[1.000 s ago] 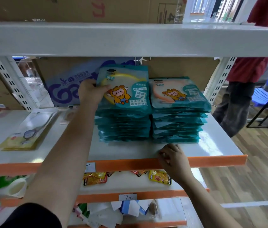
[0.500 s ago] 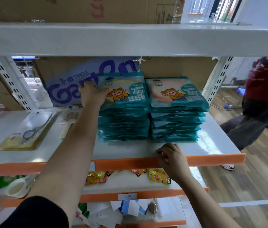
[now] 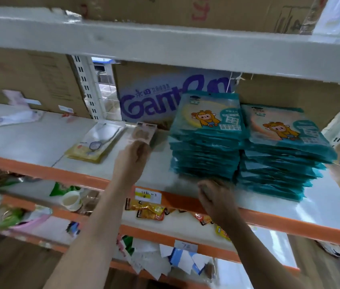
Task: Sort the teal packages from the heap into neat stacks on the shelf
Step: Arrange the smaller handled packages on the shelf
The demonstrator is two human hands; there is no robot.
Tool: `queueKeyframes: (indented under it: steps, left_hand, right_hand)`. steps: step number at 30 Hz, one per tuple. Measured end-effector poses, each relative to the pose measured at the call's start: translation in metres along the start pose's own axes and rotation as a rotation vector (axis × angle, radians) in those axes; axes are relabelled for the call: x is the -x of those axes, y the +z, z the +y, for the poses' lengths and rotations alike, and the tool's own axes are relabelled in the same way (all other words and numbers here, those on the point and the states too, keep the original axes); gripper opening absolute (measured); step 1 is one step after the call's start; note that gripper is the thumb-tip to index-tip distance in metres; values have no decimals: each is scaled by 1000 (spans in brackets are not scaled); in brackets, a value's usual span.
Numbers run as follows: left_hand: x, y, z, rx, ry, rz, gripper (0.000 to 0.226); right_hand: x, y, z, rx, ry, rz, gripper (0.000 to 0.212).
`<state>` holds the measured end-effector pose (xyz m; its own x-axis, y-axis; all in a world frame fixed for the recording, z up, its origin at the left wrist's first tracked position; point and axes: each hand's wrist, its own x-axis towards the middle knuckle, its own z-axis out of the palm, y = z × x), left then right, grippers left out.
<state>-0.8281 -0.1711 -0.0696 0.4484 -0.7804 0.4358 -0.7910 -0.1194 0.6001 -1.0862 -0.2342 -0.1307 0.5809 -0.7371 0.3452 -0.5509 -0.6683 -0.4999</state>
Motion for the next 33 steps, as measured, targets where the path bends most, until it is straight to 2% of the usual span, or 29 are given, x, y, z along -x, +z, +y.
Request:
queueKeyframes:
  steps: [5,7,9,13,16,20,24,29,33]
  left_hand:
    - [38,-39,-60,-135,-70,-2,33]
    - [46,-62,-83,-204,-104,-2,27]
    - [50,-85,-109,-254,-138,-5,24]
    - [54,-142,-166,-246,-195,-10,46]
    - [57,-181,-210,-271,-175,-22,54]
    - [59,-227,-257,-272,-169,-33,50]
    - [57,-264,-302,-286,-198,10,30]
    - [46,-290,-353,-271,-234,34,45]
    - [27,-305,-398,-299,-249,38,30]
  right_hand:
    - [-29,40,-58,-64,-40,17,15]
    - [-42,62,-84,-82,-52,-7,13]
    - [-55,84,-117,-114,-74,-4,19]
    - [-75,132,-188,-183,-106,-16,17]
    - [-85,169,-237,-221,-106,-8,12]
    - [-100,211,-290,-265,-73,-16,8]
    - [-121,247,-335,-277,-91,-48,6]
    - [-162,290,-366,-275,-118,-82,7]
    - [-209,326,-390,-324,-118,-48,8]
